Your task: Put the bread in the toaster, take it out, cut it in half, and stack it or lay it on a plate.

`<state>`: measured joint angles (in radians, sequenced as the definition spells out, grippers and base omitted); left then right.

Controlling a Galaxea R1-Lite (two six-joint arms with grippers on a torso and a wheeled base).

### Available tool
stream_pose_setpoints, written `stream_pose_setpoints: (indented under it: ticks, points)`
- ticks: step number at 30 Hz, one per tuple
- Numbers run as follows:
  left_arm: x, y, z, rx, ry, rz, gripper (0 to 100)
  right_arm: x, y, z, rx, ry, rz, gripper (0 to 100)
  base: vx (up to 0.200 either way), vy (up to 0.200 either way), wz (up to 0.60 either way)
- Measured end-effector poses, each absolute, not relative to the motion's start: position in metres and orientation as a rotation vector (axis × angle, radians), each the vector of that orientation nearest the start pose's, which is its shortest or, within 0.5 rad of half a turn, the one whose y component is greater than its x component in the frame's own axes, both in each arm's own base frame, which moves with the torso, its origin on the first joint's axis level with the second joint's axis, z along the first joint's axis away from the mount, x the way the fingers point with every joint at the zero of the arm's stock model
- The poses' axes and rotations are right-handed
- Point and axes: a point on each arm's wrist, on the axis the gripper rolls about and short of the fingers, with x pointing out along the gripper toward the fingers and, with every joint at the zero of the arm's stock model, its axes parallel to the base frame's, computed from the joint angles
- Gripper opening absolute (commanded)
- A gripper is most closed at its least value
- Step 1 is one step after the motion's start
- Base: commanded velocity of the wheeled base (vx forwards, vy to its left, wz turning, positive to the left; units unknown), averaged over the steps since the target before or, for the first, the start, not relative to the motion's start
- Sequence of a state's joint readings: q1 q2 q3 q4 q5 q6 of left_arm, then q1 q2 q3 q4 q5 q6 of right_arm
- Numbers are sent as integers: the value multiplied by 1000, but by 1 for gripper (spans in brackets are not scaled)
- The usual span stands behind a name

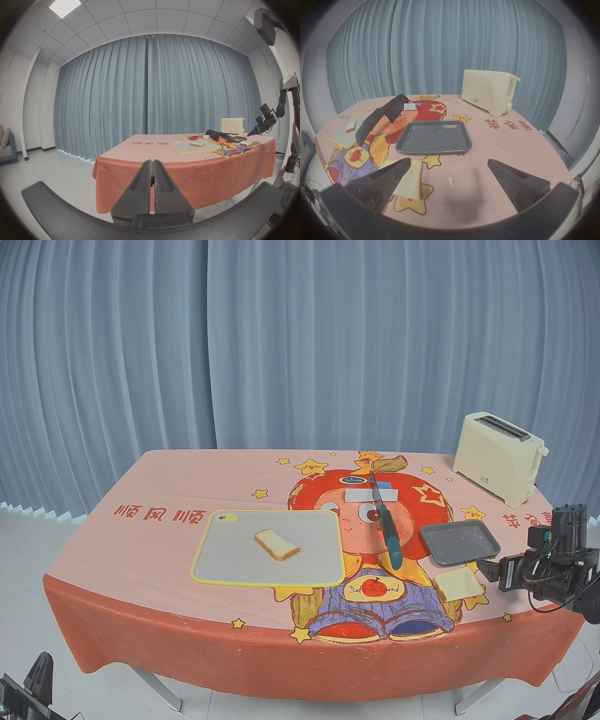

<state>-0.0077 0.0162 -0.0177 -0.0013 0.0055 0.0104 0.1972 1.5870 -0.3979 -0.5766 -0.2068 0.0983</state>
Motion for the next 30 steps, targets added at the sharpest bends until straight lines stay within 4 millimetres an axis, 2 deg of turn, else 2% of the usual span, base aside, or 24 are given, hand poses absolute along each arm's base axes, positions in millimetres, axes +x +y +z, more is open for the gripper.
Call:
stream_pose_setpoints:
  ticks: [17,18,30]
  points:
    - [-23,0,81,11,-3,-2,0,232,49,86,-59,680,-18,100,0,0,0]
    - [-23,0,81,11,-3,-2,0,232,49,85,-59,684,-18,0,0,0,0]
    - [-23,0,81,11,-3,-2,0,235,49,77,-63,710,-23,0,0,0,0]
